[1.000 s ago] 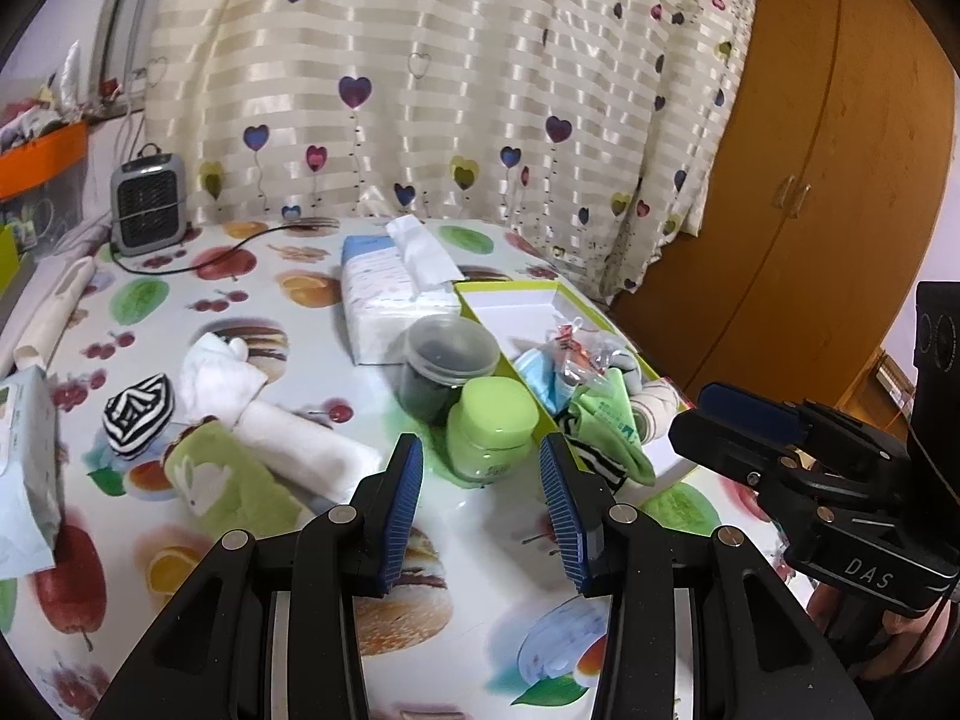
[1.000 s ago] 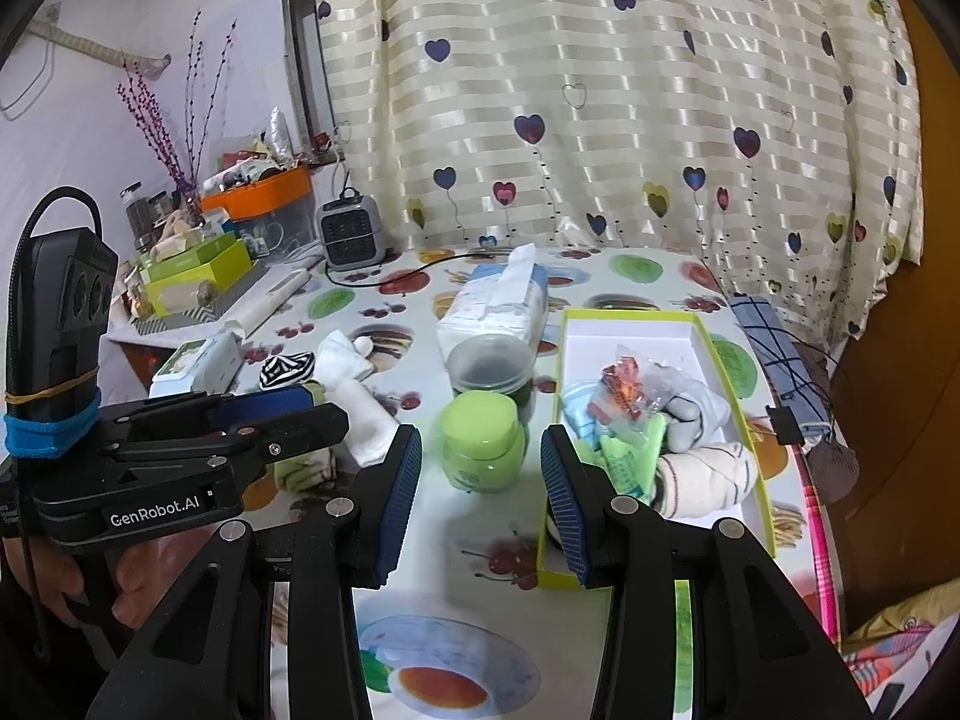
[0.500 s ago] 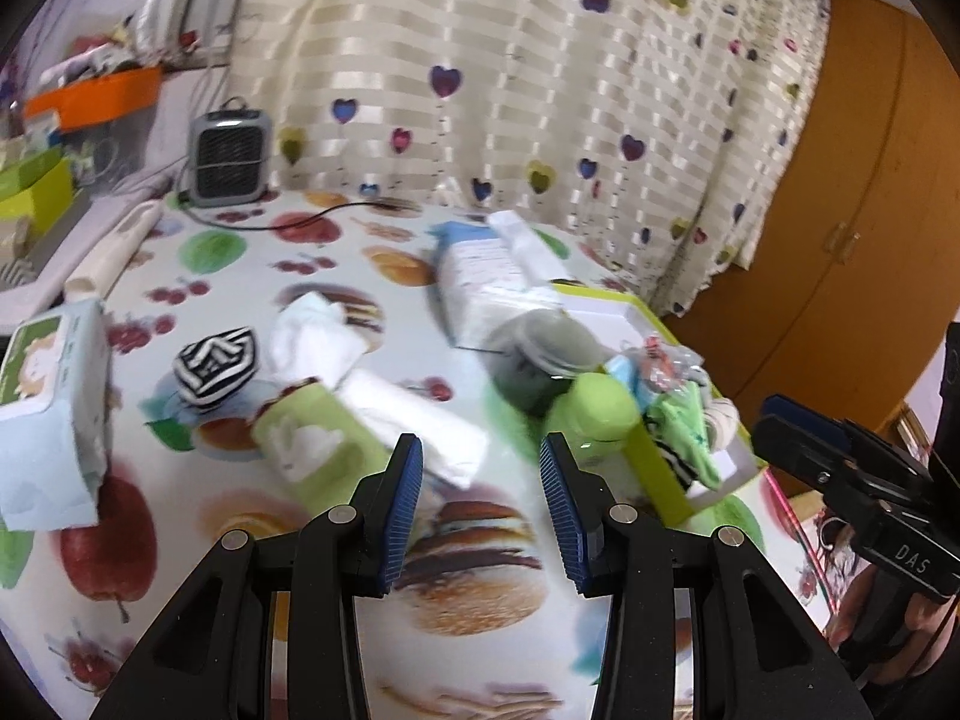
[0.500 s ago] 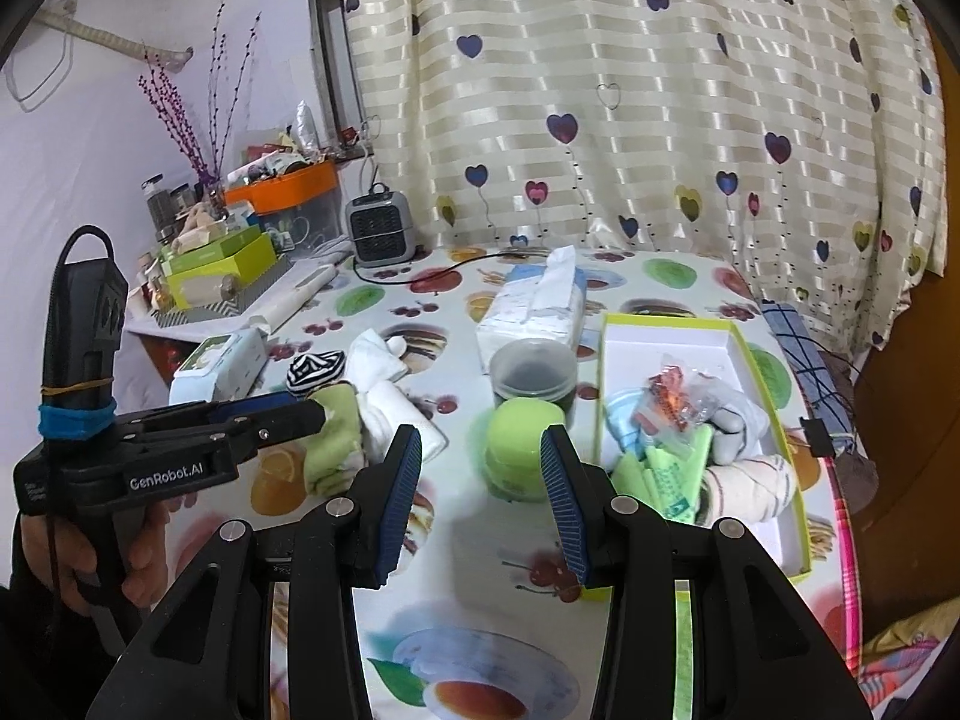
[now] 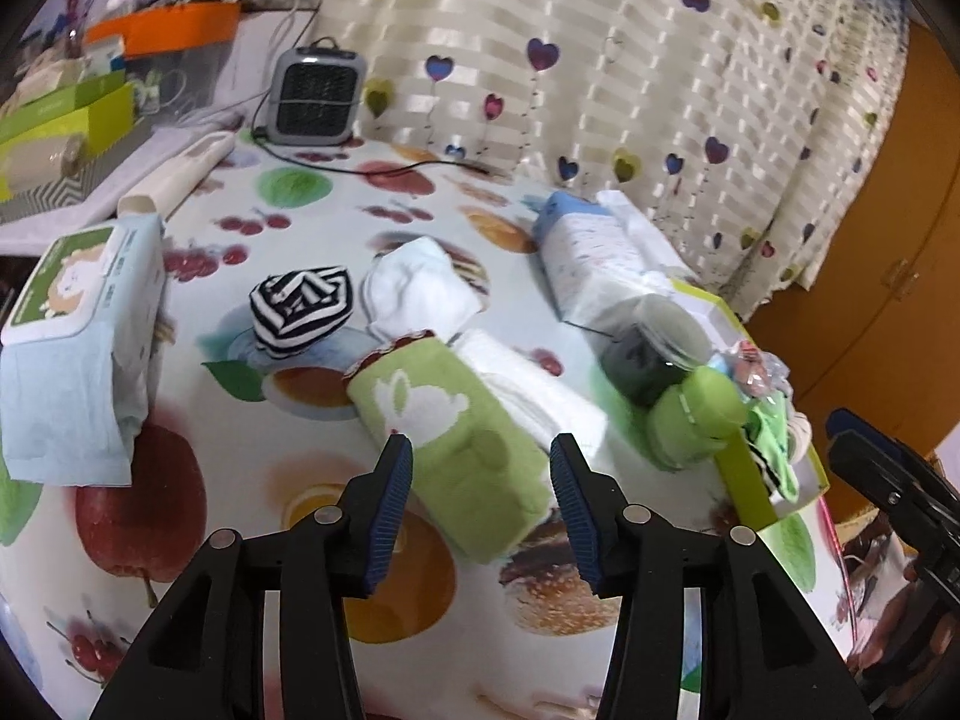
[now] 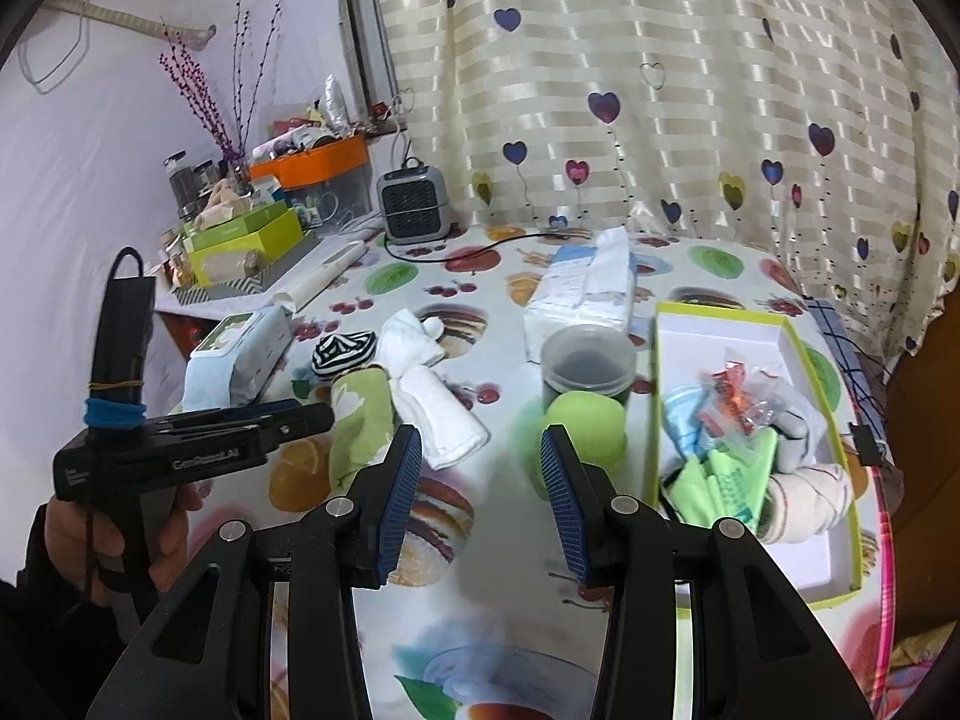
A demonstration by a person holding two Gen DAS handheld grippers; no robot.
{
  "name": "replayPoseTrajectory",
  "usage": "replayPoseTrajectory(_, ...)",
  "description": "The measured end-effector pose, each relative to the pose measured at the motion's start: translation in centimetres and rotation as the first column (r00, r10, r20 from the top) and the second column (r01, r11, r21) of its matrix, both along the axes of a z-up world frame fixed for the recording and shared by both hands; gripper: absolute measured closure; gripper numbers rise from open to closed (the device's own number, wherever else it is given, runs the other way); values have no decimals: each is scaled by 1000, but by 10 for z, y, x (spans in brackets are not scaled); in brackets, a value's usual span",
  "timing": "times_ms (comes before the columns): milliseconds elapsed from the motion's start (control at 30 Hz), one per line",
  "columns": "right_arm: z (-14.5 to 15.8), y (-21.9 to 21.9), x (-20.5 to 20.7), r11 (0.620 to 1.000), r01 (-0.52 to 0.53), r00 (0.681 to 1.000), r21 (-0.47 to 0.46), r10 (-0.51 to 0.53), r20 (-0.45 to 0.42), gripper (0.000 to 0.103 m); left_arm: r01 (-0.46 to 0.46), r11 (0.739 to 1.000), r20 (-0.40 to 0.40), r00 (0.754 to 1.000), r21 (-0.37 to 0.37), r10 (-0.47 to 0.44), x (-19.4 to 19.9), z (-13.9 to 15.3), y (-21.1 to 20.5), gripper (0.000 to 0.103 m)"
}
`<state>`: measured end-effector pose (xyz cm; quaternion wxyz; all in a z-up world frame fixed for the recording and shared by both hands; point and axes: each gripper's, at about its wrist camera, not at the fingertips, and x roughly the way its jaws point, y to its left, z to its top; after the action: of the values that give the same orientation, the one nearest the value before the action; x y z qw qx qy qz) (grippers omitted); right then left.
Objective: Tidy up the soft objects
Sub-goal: 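Move both grippers toward the green rabbit towel and white cloth, then grasp the green rabbit towel with the left gripper while the right grasps the white cloth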
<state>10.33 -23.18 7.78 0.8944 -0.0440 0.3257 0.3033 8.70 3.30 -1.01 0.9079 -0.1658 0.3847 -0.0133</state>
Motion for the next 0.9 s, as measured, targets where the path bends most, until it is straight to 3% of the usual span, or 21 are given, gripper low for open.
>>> replayPoseTrajectory(367,-7,20,8,999,-43,999,-12,43,-16,60,-29,999,-93,995,-23,26,23,-26,0,52)
replayPoseTrajectory(700,-12,42,17,995,-90,996,-34,89,-24,60,-34,999,-95,995,-3,33,32,-35,-3,50)
replayPoseTrajectory(900,-18,58,23,992,-114,993,-60,112,-33,60,-18,1000,-72,997,9,19,26,-31,0,72)
